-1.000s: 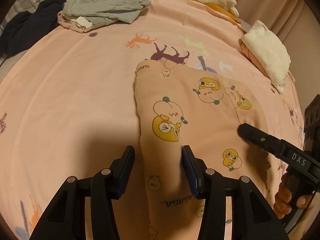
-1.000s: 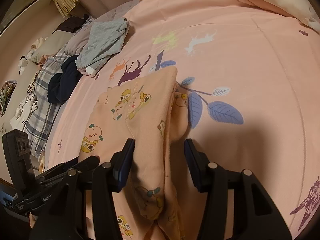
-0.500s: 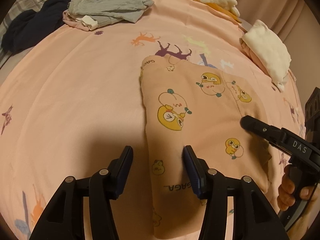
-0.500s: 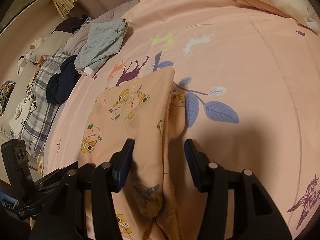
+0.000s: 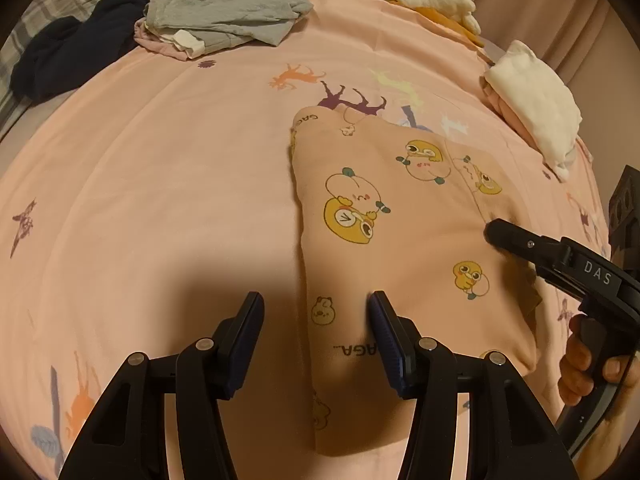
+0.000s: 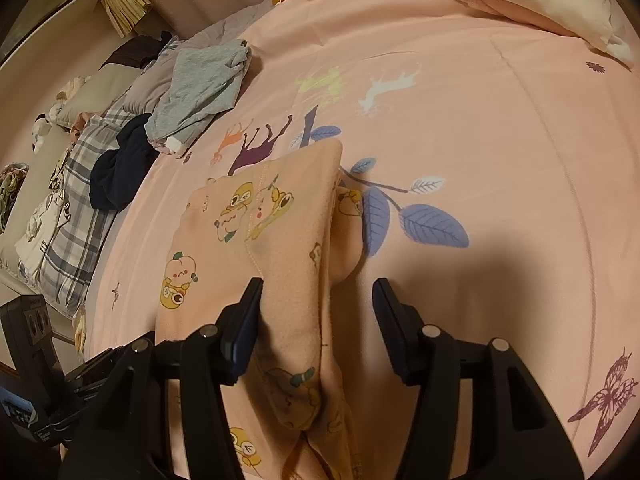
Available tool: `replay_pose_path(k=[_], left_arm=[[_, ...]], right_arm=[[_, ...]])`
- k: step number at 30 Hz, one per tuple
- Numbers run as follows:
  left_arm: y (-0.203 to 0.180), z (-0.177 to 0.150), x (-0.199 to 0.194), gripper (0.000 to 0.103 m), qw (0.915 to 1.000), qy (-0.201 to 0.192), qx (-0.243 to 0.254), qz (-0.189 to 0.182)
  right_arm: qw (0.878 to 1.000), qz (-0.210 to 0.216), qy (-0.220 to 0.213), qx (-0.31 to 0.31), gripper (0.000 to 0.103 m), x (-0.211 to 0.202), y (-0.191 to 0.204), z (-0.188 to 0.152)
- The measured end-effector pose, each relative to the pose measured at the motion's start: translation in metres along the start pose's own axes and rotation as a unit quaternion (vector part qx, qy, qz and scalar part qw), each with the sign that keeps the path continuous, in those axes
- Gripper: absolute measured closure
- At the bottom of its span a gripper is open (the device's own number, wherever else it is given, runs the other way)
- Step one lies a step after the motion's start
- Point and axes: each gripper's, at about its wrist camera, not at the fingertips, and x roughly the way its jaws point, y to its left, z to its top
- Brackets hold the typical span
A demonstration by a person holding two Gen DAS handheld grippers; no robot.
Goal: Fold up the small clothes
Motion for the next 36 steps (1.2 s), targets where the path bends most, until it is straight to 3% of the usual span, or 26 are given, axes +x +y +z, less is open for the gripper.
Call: replay_pose_path(k=[20, 26, 28, 31, 36], left_arm=[[0.009, -0.021, -0.019, 0.043, 0.9998, 0.004, -0.012, 0.014], [0.005, -0.025, -0.029, 0.044, 0.9999, -0.006, -0.001, 0.014], [0.002, -0.026, -0.032, 0.044, 0.9999, -0.011, 0.002, 0.007], [-0.007, -0.026, -0.035, 0.057, 0.9996, -0.022, 0.016, 0.002], [-0.021, -0.025, -0.023, 0.065, 0.9989, -0.012, 0.042, -0.016]], right_arm=[[0.998, -0.041, -0.044, 0.017, 0.041, -0.036, -0.017, 0.002], [0.997, -0.036, -0.061, -0.009, 0.052, -0.048, -0.007, 0.004], [0.998, -0.032, -0.060, -0.019, 0.061, -0.048, -0.003, 0.004], [0.997, -0.023, -0.056, -0.041, 0.071, -0.045, 0.007, 0.004], [0.997, -0.003, -0.041, -0.073, 0.074, -0.028, 0.021, 0.006]])
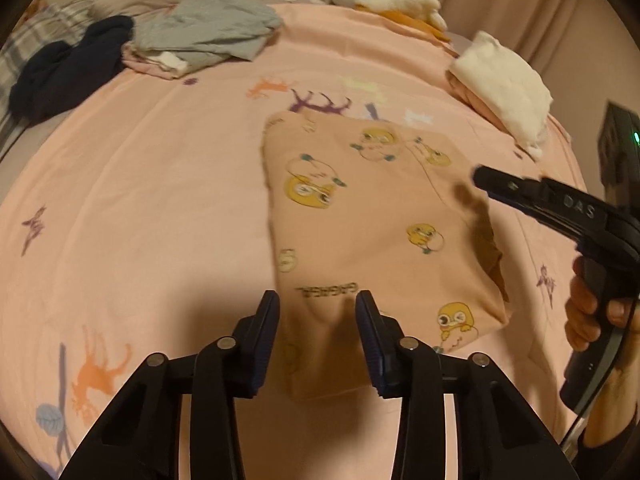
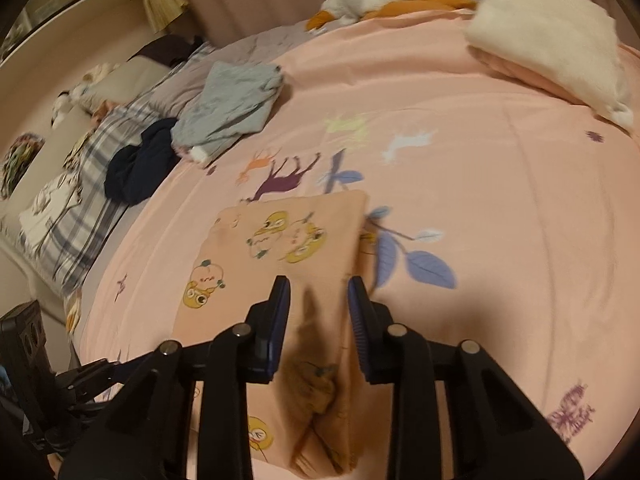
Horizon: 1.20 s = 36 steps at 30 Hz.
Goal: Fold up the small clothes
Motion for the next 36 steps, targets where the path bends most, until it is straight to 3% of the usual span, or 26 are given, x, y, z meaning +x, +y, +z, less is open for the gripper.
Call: replay_pose_path(k=[7, 15, 21, 26, 30, 36], left_arm=[[-0.002, -0.006, 0.024, 0.065, 0.9996, 0.028, 0.002, 0.005], [-0.002, -0.006, 0.018, 0.065, 0.9997, 0.026, -0.006, 0.000], [0.000, 0.009, 0.005, 0.065, 0.9998, -0.008, -0.015, -0.005], [-0.003, 0.033, 0.008, 0.065, 0.9993, -0.037, -0.006, -0.003], [-0.006, 0.049, 0.023, 0.065, 0.9988, -0.048, 0.010, 0.002], [-0.007, 0.060, 0.050, 0.065, 0.9993, -0.027, 0.020, 0.017]], right_arm=[[0.999, -0.030, 0.041, 0.015, 0.073, 0.030, -0.006, -0.002], [0.998, -0.025, 0.037, 0.040, 0.068, 0.030, -0.015, -0.004], [1.000, 0.014, -0.012, -0.014, 0.068, -0.012, 0.003, -0.014], [0.998, 0.043, -0.010, -0.054, 0.071, -0.022, 0.015, -0.028], [0.997, 0.038, 0.005, -0.074, 0.075, -0.011, 0.019, -0.042], [0.995, 0.000, 0.033, -0.096, 0.081, 0.003, 0.015, -0.054]])
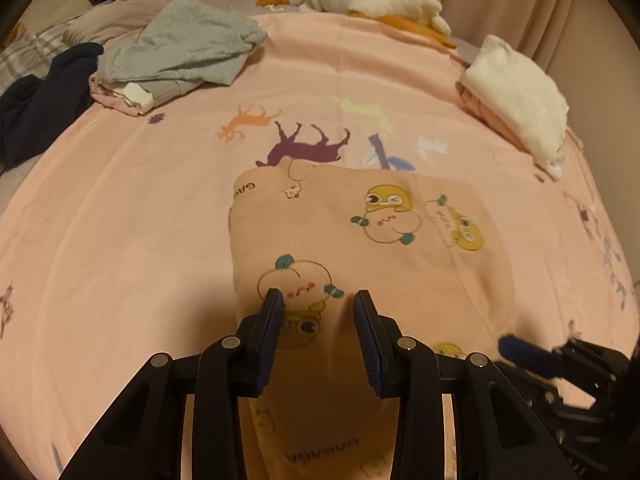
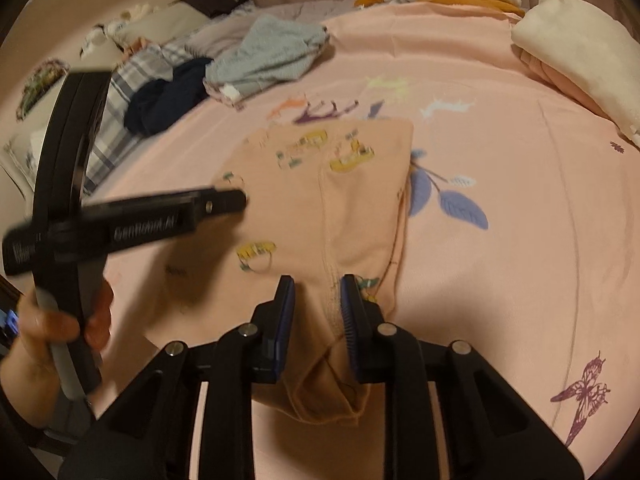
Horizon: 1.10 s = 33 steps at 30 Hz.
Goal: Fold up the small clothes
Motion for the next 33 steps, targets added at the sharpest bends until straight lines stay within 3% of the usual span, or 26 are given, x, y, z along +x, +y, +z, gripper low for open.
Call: replay_pose_path(k=[6, 17, 27, 33], left_arm=[[0.000, 0.002, 0.008, 0.065, 1.0000, 0.004, 0.002, 0.005], [-0.008, -0.028, -0.032, 0.065, 0.9996, -0.020, 0.018, -0.011], [-0.016, -0.065, -0.038, 0.065, 0.9982, -0.016, 0.057, 0.014], [-0.011, -0.078, -0.037, 0.065, 0.9988, -0.002, 0.048, 0.008]], right_arm=[[1.000, -0.005, 0.006, -0.008, 0.081, 0.001, -0.003, -0.006], [0.999, 0.023, -0.029, -0.004, 0.076, -0.020, 0.007, -0.005], [1.000, -0.005, 0.013, -0.015, 0.079, -0.003, 0.013, -0.020], [1.000, -0.009, 0.026, -0.015, 0.079, -0.005, 0.011, -0.026]])
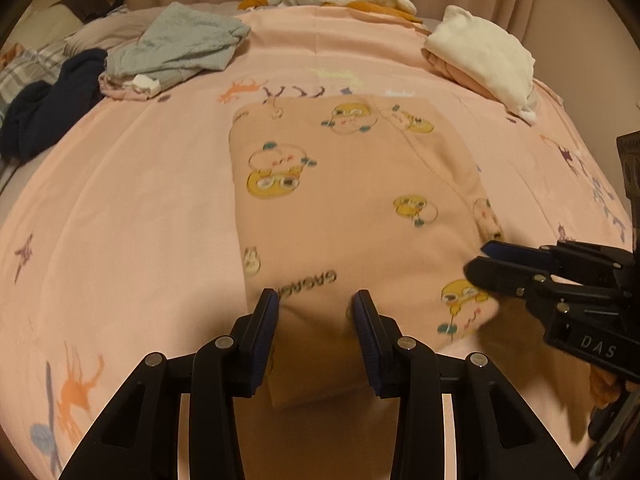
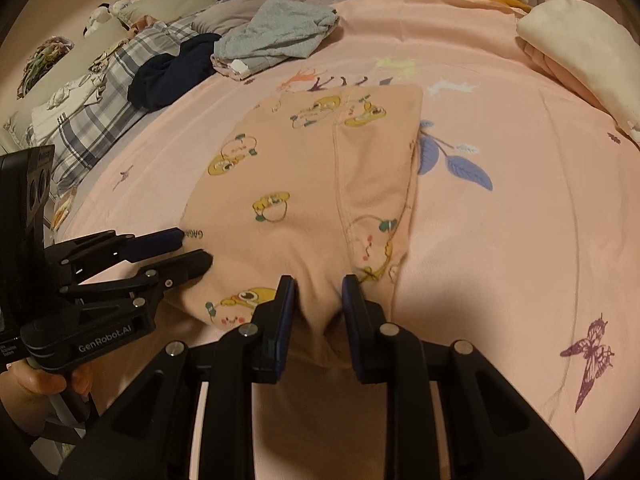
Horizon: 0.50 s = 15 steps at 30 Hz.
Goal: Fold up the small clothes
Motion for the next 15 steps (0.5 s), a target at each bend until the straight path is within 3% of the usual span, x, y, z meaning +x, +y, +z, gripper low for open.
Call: replay_pose_path(k=[5, 8, 11, 13, 15], left_arm=[[0.000, -0.006, -0.007, 0.065, 0.9999, 0.003, -0.011, -0.002], [0.000, -0.006, -0.014, 0.065, 0.9997, 0.008, -0.022, -0.002], [0.000, -0.006, -0.023, 0.053, 0.9994, 0.014, -0.033, 0.002], [-0.001, -0.007, -0.032, 0.036, 0.9993, 0.010, -0.035, 0.005], [-0.002, -0.006, -0.042, 0.032, 0.9994, 0.003, -0.034, 0.010]], right_arm=[[1.000, -0.002, 0.004, 0.007, 0.078, -0.005, 0.002, -0.007], [1.000, -0.001, 0.000, 0.014, 0.072, -0.016, 0.007, -0.009], [1.000, 0.003, -0.013, 0.027, 0.049, -0.033, 0.010, -0.010], [0.999, 0.000, -0.026, 0.031, 0.044, -0.046, 0.013, -0.009], [0.999, -0.009, -0.039, 0.032, 0.038, -0.060, 0.017, -0.008]])
